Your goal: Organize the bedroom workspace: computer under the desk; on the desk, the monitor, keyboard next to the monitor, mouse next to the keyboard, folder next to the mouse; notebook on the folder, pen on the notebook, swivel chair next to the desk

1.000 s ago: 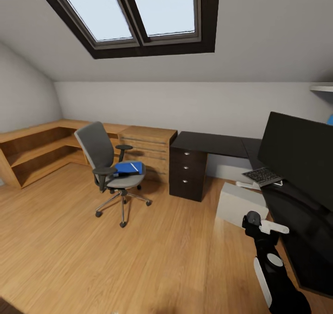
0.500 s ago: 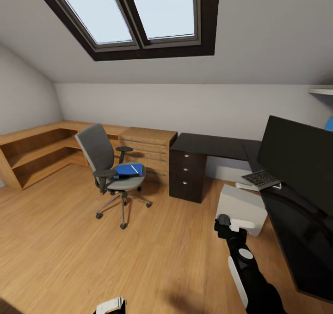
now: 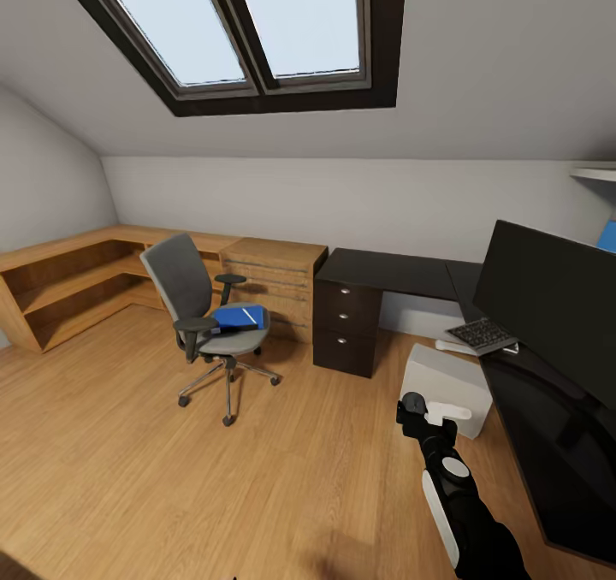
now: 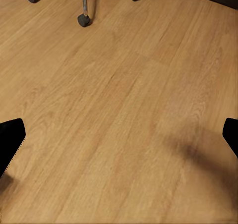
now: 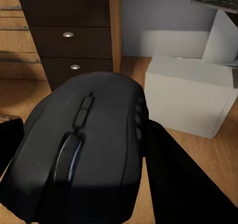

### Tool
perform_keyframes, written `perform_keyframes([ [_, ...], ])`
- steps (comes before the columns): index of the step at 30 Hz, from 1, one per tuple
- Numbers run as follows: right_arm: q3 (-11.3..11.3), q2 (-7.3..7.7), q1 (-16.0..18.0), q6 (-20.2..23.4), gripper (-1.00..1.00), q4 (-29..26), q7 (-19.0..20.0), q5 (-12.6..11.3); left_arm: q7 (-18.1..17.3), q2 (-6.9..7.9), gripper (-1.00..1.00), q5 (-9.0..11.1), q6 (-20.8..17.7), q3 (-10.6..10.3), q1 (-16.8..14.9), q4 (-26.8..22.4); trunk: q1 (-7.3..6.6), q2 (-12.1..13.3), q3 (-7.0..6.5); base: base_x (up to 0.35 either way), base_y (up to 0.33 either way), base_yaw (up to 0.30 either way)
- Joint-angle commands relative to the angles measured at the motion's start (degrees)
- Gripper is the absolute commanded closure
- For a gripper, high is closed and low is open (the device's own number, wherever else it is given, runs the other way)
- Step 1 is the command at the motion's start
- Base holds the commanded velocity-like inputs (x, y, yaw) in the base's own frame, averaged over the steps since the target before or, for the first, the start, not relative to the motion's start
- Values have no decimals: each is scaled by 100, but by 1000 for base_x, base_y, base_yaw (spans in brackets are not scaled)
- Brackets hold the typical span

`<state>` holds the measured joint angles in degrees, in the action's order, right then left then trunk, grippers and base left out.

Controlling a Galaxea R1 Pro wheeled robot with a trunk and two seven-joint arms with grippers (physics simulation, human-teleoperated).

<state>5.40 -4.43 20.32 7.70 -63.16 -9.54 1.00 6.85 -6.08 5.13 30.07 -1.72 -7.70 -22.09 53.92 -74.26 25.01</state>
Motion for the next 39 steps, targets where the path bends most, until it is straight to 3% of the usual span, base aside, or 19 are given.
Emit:
perform_keyframes([
  [1, 1, -6, 2, 30, 100, -10, -13, -11, 8, 5, -100, 48, 29, -32, -3, 7, -23, 38, -12, 0, 0, 0],
  [7, -18, -29, -2, 30, 100, -4, -13, -4, 25, 32, -100, 35, 57, -64, -3, 24, -155, 279, -120, 0, 0, 0],
  [15, -21, -32, -2, 22, 100, -1, 2, -3, 13, 177, -100, 56, 69, -57, -3, 24, -330, 600, -264, 0, 0, 0],
  [39, -21, -32, -2, 13, 100, 27, 39, -12, -9, 229, -100, 55, 61, -46, -3, 25, -330, 600, -282, 45, 23, -31],
])
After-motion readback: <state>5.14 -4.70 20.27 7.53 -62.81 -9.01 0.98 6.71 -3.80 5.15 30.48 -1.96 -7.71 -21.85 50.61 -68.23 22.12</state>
